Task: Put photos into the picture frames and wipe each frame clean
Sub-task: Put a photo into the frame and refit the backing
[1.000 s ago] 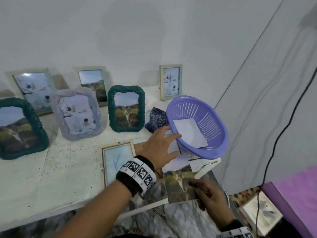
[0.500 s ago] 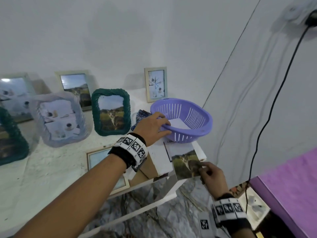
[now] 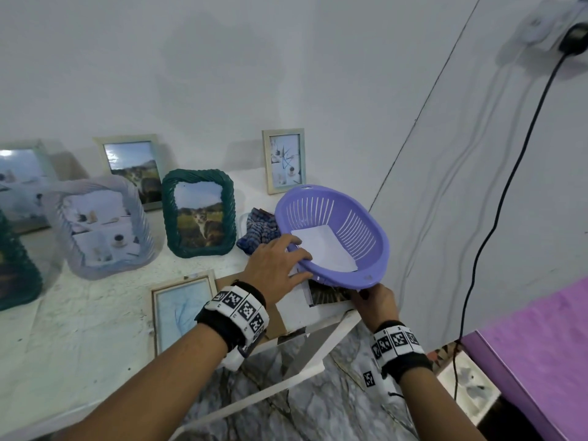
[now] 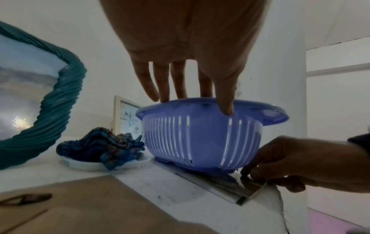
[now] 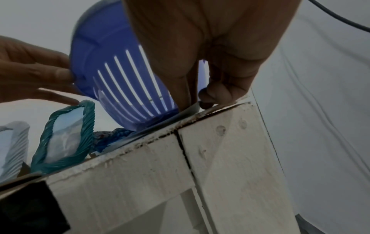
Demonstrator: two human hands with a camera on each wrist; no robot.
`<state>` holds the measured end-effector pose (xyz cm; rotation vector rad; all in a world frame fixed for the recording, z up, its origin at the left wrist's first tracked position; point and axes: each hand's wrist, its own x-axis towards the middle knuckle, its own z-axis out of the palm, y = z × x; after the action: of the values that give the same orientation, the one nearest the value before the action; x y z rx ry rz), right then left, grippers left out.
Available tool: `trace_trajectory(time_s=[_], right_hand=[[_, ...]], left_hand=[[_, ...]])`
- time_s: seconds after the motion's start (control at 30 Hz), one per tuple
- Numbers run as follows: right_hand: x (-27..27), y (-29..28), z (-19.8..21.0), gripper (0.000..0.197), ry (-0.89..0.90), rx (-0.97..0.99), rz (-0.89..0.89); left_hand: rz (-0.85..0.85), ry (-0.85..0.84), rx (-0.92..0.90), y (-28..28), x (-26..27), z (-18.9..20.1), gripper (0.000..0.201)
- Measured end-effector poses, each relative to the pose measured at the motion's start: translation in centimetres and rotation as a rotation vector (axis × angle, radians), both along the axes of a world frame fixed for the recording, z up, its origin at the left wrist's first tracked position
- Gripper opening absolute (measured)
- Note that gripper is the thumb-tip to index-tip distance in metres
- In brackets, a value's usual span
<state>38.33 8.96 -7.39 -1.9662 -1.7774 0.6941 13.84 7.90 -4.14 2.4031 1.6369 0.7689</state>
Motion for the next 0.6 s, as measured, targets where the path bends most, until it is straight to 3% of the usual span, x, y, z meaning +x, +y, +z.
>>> trace_trajectory(time_s=[0.1,0.3,0.47,0.6], right_hand=[[0.5,-0.3,0.0,0.022,0.068,0.057,0.012],[4.3,0.3,0.8,0.018,0.033,0.077,0.063],[5.5,3.8,7.4,0.016,-0.025,0.289,-0.004],[1.0,7.6,12.6,0.020,-0.230,0.327,0.284]], left_hand=[[0.012,0.000,0.019,-0.5,0.1,-0.7,0.030],[0.004,-0.019,0.022,-1.0,0.2,-1.8,0.033],[-0.011,-0.070,0.012,-1.5,0.3,-2.1,0.046],[-0.021,-0.101,0.000,-1.6,0.1,-2.2,0.046]])
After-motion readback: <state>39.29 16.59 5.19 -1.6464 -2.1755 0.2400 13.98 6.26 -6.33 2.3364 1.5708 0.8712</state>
